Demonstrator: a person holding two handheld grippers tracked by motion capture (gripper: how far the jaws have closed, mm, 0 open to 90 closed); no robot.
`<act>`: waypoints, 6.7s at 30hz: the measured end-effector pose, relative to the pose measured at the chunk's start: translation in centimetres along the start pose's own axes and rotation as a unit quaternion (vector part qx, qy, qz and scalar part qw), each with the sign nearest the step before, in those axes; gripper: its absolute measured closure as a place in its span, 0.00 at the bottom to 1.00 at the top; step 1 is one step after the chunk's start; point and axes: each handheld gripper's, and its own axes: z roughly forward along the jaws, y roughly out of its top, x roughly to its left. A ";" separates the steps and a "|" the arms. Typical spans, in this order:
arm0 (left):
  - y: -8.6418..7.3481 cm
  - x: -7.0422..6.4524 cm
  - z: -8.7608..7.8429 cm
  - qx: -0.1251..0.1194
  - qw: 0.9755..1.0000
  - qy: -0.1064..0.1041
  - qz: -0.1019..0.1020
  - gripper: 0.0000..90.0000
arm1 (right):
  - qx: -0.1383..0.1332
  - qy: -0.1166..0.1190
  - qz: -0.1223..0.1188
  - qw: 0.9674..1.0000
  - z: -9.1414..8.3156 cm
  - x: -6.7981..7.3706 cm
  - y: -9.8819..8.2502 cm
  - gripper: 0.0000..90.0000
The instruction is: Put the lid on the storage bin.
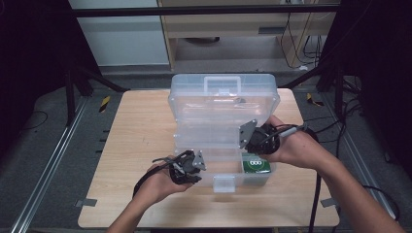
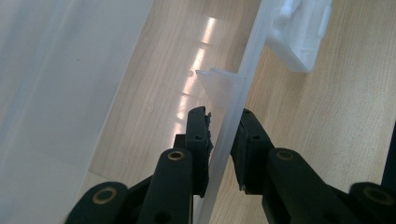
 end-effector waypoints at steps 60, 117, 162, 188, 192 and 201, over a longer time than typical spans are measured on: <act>-0.3 11.5 -13.6 -0.128 0.975 0.017 -0.180 0.99 | -0.013 -0.009 -0.011 1.000 0.1 0.7 -0.5 0.91; -3.1 7.9 -12.2 -0.127 0.975 -0.007 -0.183 1.00 | -0.086 -0.050 0.148 0.984 -2.4 5.6 -5.8 0.26; -6.2 3.9 -8.8 -0.128 0.976 0.013 -0.175 1.00 | -0.058 -0.080 0.249 0.964 -0.9 6.5 -13.0 0.21; -7.3 3.7 -7.8 -0.072 0.987 0.041 -0.141 1.00 | -0.017 -0.119 0.313 0.942 1.5 4.5 -16.3 0.22; -8.7 5.7 -8.7 -0.059 0.982 0.088 -0.158 0.99 | -0.010 -0.129 0.327 0.936 2.4 3.6 -16.6 0.23; -12.1 11.9 -6.4 -0.056 0.961 0.138 -0.234 1.00 | 0.003 -0.161 0.401 0.902 6.0 -0.3 -18.4 0.28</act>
